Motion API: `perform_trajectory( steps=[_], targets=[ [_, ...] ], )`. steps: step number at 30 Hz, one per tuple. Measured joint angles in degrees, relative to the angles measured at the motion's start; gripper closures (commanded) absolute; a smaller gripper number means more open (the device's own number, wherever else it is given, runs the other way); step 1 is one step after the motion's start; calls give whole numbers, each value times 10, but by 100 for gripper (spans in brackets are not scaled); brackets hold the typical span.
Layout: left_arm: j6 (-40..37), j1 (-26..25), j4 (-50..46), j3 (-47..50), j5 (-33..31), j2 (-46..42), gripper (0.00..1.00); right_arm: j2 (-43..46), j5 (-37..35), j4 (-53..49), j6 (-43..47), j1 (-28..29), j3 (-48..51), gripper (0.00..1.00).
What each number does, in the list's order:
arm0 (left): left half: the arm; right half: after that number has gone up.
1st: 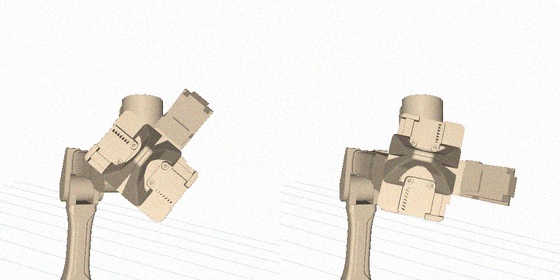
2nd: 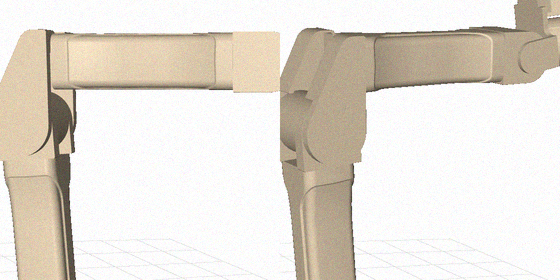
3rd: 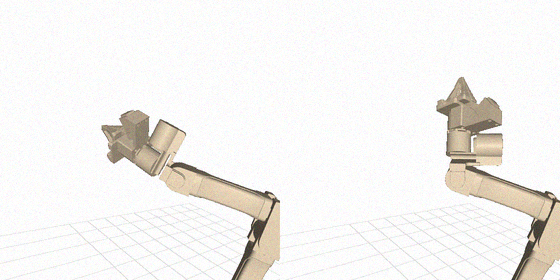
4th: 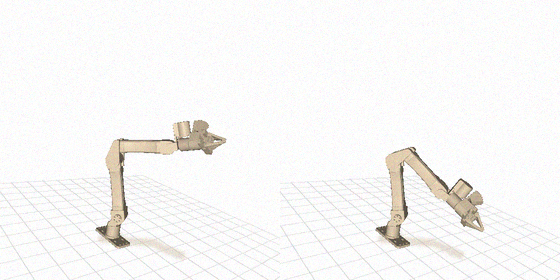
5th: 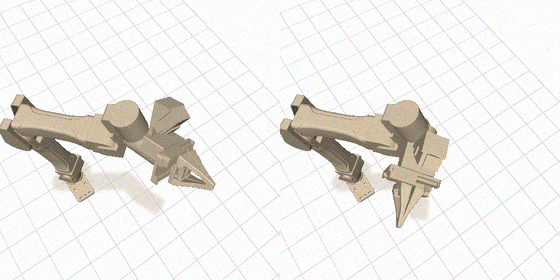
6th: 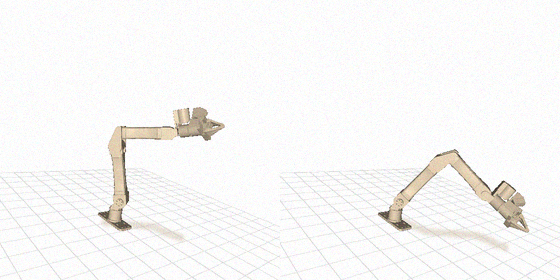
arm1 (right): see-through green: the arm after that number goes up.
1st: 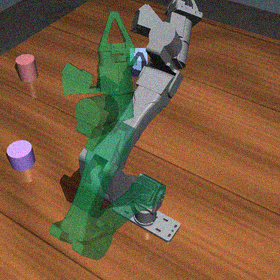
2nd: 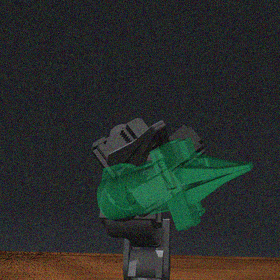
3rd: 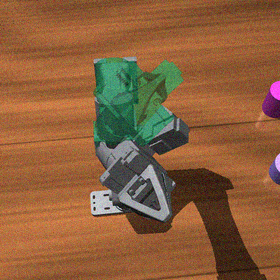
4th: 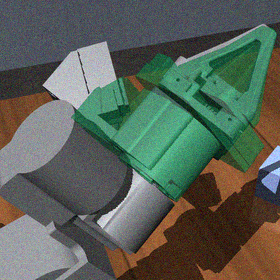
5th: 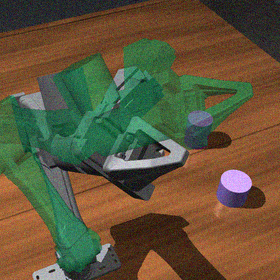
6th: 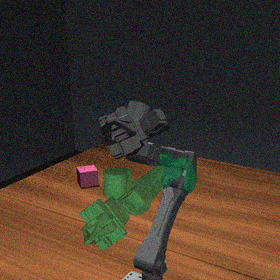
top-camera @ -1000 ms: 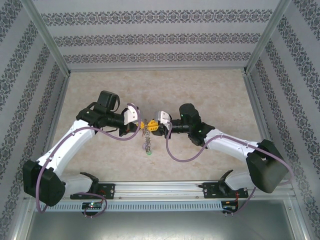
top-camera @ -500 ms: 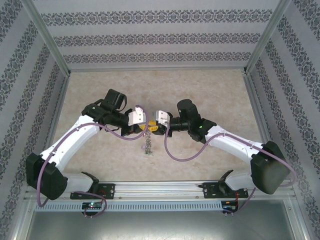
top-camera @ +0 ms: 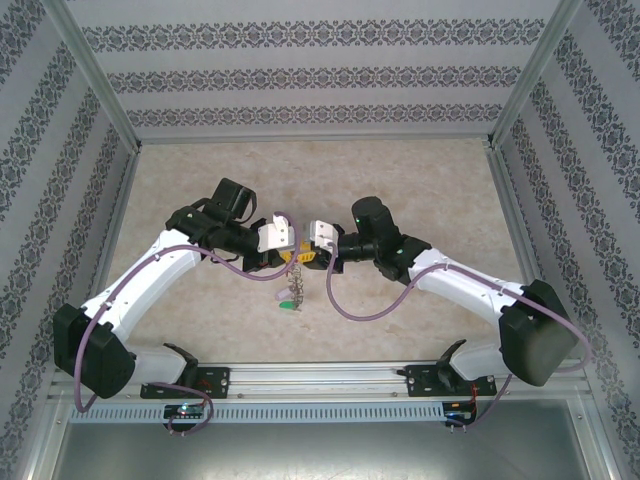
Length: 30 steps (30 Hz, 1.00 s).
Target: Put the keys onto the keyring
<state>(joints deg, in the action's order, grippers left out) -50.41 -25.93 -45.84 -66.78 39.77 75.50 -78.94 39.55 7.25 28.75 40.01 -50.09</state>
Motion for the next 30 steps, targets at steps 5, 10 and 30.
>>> perform_trajectory(
  steps=[5,10,30],
  targets=[
    [0,-4,0,0,-2,1,100,-6,8,-2,0,0,-2,73],
    [0,-6,0,0,-6,1,100,-10,9,-17,9,0,-11,77],
    [9,-6,4,0,-18,-2,59,-18,9,-15,13,7,-10,100]
  ],
)
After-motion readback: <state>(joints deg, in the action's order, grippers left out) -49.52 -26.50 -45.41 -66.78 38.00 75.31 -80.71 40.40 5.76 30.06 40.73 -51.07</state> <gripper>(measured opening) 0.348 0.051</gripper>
